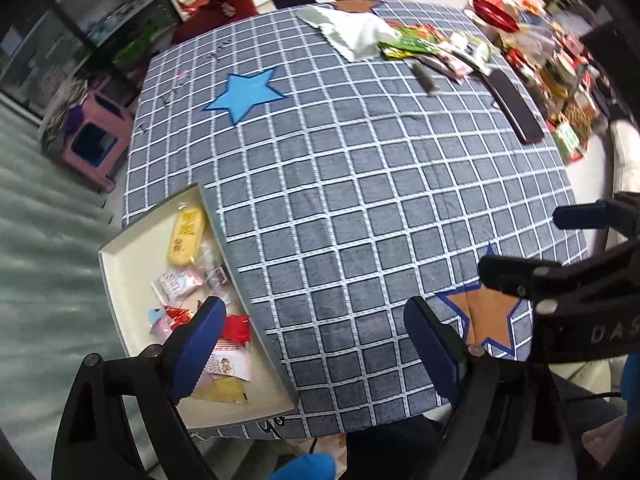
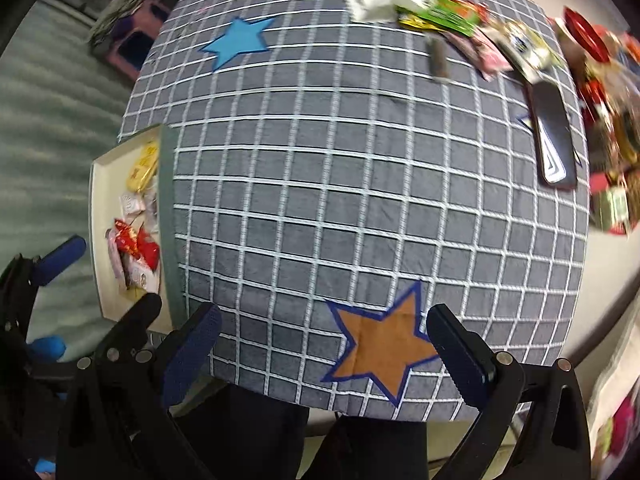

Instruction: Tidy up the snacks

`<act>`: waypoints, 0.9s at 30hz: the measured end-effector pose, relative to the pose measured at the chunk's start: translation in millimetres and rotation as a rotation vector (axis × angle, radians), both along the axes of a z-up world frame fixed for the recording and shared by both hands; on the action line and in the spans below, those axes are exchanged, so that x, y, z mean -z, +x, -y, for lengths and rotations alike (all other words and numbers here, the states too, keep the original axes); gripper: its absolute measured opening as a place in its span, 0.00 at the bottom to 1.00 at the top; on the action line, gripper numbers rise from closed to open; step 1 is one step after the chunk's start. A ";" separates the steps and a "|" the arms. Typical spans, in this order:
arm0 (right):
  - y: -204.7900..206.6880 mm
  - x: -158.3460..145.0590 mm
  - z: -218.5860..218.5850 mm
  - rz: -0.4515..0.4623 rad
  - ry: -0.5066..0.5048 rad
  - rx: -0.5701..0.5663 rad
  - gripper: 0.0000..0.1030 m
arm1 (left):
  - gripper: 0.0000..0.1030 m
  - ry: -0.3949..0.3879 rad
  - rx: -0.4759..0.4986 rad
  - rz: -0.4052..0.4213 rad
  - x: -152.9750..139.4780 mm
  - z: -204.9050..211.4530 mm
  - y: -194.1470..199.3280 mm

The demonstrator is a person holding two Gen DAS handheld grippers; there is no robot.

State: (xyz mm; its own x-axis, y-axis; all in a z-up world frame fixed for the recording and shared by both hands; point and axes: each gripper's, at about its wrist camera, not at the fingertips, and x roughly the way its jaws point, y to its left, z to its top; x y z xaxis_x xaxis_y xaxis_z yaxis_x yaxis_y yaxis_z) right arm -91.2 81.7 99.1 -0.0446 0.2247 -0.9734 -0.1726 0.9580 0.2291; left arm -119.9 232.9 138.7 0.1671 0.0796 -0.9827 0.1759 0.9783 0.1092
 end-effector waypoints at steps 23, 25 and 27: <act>-7.6 11.7 30.1 -0.072 0.002 0.093 1.00 | 0.90 0.033 -0.028 -0.009 -0.1 12.7 -0.3; -6.0 10.7 28.8 -0.065 -0.002 0.091 1.00 | 0.90 0.034 -0.039 -0.007 -0.5 9.8 0.2; -4.8 10.0 27.1 -0.060 -0.004 0.085 1.00 | 0.90 0.029 -0.050 -0.007 -0.6 6.3 0.5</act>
